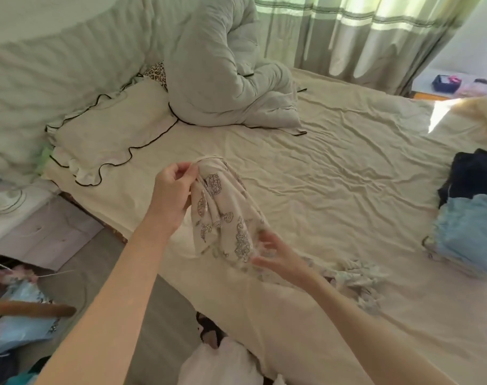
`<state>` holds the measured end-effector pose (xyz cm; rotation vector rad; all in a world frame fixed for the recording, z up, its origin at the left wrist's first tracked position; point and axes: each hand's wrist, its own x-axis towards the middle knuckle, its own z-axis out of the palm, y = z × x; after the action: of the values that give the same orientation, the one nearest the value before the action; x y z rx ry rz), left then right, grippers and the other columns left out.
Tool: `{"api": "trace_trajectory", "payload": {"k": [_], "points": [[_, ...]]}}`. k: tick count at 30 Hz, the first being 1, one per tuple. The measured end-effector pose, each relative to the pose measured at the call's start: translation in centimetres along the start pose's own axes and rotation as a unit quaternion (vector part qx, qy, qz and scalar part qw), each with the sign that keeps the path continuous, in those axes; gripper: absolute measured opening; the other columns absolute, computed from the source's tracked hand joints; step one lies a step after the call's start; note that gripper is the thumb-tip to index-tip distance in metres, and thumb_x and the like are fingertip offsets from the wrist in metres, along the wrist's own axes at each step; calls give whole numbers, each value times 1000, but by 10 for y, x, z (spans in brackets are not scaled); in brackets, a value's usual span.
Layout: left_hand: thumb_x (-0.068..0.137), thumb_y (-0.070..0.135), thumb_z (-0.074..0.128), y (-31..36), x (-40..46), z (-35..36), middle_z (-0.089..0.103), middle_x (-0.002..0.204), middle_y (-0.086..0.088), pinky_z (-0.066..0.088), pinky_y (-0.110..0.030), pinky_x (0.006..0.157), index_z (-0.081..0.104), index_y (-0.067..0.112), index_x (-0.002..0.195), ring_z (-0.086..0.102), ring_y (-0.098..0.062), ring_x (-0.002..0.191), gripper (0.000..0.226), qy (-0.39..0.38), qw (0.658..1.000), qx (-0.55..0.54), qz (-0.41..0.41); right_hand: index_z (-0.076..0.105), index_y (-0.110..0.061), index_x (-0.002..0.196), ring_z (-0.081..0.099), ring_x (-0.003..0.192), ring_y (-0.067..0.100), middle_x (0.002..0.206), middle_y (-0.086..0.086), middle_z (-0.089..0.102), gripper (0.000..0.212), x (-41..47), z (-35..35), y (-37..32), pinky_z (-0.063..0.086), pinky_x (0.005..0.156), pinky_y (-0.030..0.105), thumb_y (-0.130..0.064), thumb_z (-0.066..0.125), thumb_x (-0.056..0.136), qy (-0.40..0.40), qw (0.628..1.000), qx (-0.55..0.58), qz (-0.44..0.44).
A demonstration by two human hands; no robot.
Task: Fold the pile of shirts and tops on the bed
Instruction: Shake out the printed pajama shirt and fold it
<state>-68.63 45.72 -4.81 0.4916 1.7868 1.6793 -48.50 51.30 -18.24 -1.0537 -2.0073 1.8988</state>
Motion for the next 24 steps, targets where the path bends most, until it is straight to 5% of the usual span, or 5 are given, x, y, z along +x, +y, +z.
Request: {"api": "trace_trajectory", "payload": {"k": [4,6,9,16,24], "points": [[94,5,50,13,61,-4,63,68,-3,53,-26,62,57,7,81,61,-13,62,15,-41,993,-95,-61,33,-23,145,32,132,1,145,-15,34,86,49,42,6,31,108,23,-37,77,73,108,978,-170,-59],[94,4,50,20,97,-15,64,67,-3,54,-27,63,57,6,81,62,-13,62,15,-50,990,-107,-77,60,-20,125,54,115,8,124,-7,60,46,73,47,-1,45,97,33,-12,69,81,239,949,-178,-104],[95,6,48,30,153,-34,59,74,-5,52,-27,60,56,7,82,59,-14,65,15,-46,995,-56,-65,70,-23,94,59,75,-7,86,-9,68,36,99,29,-43,46,71,20,8,53,86,311,948,-23,-65],[98,22,44,45,242,-39,54,92,0,38,-28,74,51,10,105,50,-16,89,16,-62,955,274,90,68,-14,84,65,75,15,78,0,70,31,137,-53,-141,52,68,29,2,43,92,303,944,128,-33],[97,22,47,58,266,-20,58,110,-11,38,-27,82,54,1,117,50,-17,95,29,-152,918,344,126,66,-10,90,60,68,14,80,7,64,23,146,-103,-188,49,57,22,3,47,90,239,963,116,-40]]}}
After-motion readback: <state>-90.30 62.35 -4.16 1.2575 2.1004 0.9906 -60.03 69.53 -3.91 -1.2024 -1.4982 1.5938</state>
